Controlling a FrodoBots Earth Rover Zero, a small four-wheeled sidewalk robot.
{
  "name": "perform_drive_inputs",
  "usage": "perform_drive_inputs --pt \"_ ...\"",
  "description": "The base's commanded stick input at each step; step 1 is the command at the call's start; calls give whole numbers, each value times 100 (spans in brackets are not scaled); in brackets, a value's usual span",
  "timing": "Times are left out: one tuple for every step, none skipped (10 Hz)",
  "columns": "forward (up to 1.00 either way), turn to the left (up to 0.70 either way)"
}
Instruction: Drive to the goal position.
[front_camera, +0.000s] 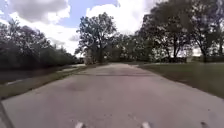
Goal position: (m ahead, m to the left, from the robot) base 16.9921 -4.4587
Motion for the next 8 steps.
perform_drive_inputs --pt "100 0" --pt "100 0" --pt "100 0" --pt "100 0" --pt "100 0" --pt "100 0" --pt "100 0" --pt "100 0"
